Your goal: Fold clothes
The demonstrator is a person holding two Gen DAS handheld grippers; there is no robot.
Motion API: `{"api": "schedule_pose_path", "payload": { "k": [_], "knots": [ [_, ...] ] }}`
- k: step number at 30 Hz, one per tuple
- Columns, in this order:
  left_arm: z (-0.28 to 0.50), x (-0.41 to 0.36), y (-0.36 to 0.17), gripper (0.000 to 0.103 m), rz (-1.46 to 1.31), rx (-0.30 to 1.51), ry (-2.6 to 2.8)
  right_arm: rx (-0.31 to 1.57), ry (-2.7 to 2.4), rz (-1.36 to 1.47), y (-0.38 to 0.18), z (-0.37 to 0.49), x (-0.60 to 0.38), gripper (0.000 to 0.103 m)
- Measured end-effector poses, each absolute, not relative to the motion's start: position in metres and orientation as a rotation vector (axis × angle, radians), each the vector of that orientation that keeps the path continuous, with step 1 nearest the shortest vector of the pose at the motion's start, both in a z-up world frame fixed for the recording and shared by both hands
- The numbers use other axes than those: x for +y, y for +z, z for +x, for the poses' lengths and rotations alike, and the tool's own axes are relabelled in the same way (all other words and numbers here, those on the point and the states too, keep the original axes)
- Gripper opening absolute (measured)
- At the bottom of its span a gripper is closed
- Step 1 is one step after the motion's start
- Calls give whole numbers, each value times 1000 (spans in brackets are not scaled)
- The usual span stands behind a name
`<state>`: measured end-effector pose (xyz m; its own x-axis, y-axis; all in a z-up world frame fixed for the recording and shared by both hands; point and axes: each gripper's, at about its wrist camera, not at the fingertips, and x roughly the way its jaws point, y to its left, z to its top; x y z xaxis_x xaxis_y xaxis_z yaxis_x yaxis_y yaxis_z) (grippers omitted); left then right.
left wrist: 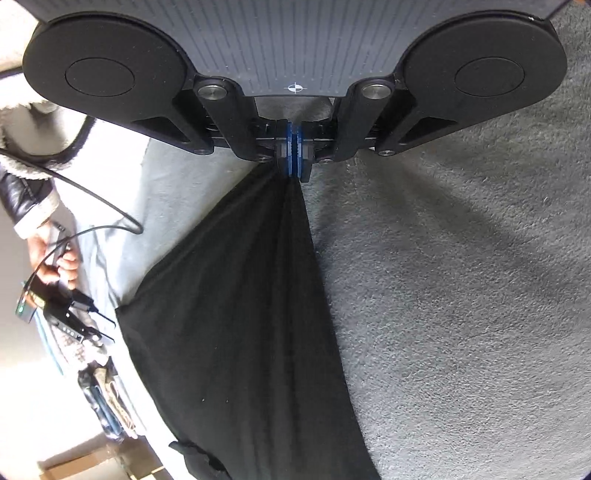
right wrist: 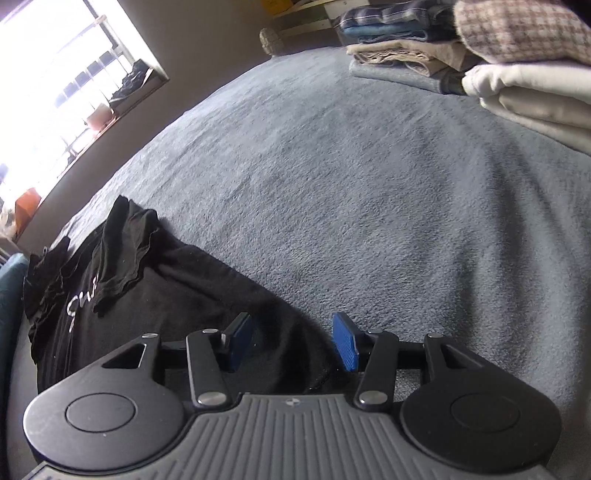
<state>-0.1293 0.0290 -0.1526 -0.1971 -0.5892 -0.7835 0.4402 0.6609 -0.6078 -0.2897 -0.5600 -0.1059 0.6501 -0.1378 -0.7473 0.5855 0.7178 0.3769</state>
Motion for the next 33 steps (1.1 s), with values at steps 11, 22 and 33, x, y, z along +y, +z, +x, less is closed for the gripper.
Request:
{"api": "schedule_pose_path", "payload": {
  "k": [11,22,33],
  "knots": [
    [-136,29,-161,6,-168,1518,-905,911,-373,472,-121,-274,-540,14],
    [-109,58,-81,20,71,1346,-810,715,-353,405,-59,-271,-534,48],
    [-96,-57,-92,21,-66,1122,-858,707,-1,-115,-76,-138,-390,48]
  ]
}}
